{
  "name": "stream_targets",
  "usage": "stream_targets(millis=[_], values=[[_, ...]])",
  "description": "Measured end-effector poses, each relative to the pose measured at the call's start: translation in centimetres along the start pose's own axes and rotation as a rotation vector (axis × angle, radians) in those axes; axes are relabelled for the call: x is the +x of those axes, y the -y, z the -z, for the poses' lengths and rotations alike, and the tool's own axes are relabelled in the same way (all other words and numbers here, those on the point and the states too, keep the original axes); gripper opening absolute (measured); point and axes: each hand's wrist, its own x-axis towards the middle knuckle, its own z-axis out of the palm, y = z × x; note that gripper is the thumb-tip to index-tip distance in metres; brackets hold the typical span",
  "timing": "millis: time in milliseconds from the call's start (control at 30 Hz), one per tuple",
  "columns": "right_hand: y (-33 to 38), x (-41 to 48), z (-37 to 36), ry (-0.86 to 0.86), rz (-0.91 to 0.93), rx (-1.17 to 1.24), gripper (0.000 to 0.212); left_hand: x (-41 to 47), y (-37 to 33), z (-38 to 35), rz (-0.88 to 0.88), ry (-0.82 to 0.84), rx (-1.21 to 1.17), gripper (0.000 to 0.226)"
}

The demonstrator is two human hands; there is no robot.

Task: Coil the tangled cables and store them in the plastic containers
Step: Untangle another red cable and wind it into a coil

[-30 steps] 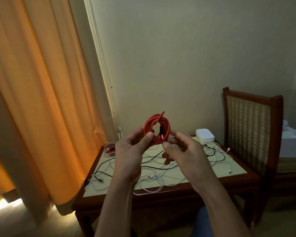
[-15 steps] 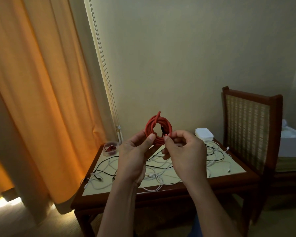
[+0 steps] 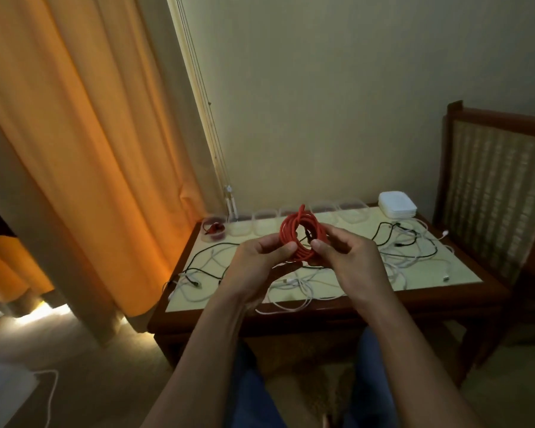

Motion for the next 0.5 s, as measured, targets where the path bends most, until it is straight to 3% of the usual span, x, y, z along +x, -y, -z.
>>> stream_targets(millis=[133,300,500], values=[[-2.5,2.0,-1.1,0.024,-0.080,0.040,0.031,1.5,1.2,2.8,0.023,-0.004,0.228,0.024],[-4.6,6.1,-2.9,0.068,-0.156,0.020,0.030,4.7,1.4,5.0,-0.010,-0.175,0.202,0.036],[-7.4,14.0,-6.0,0.143,-0.166,-0.087,0.035,11.2,1.3,8.5,-0.076,-0.348,0.323,0.021]])
